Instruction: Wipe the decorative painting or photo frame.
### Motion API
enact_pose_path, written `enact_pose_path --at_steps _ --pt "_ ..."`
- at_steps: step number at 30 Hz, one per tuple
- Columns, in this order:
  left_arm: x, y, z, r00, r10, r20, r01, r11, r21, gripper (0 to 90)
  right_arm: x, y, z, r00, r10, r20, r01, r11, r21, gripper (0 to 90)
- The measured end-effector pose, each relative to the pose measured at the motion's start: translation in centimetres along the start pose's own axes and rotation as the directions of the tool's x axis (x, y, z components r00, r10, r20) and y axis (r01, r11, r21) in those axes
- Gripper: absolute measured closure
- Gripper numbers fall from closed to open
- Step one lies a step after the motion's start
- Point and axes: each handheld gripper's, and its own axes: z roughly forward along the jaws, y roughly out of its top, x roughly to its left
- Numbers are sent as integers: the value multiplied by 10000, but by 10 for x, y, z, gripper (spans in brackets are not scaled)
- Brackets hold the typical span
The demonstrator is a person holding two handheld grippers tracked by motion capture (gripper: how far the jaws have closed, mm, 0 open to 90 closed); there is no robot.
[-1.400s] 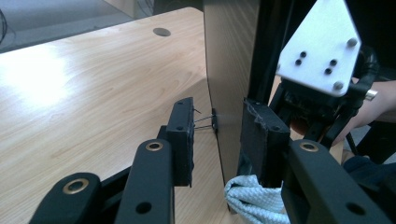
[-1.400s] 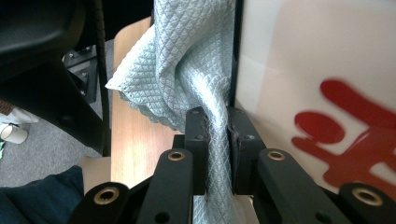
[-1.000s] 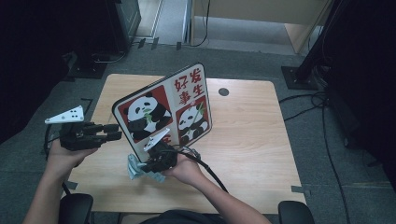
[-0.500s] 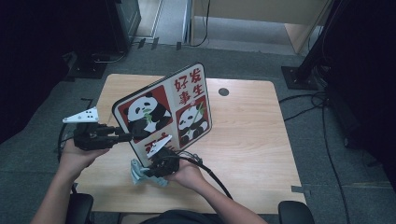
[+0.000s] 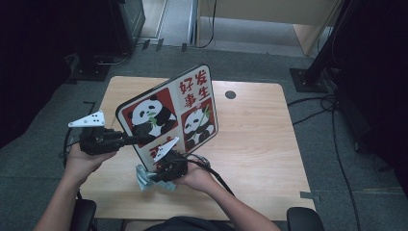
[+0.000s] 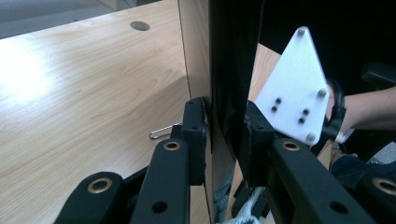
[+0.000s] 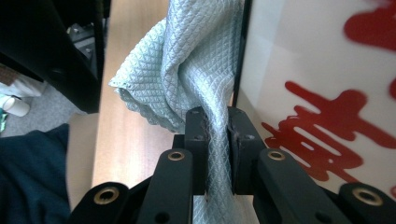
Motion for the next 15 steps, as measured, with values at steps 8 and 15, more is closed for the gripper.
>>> enact_pose_path --at_steps 8,15 --pt "1 0 -1 9999 -45 -98 45 10000 -18 763 0 9 -18 9985 -324 -436 322 9995 -58 809" --pt "2 0 -2 9998 -152 -131 152 9999 -28 773 -2 24 -43 9980 -440 -448 429 9987 -262 809"
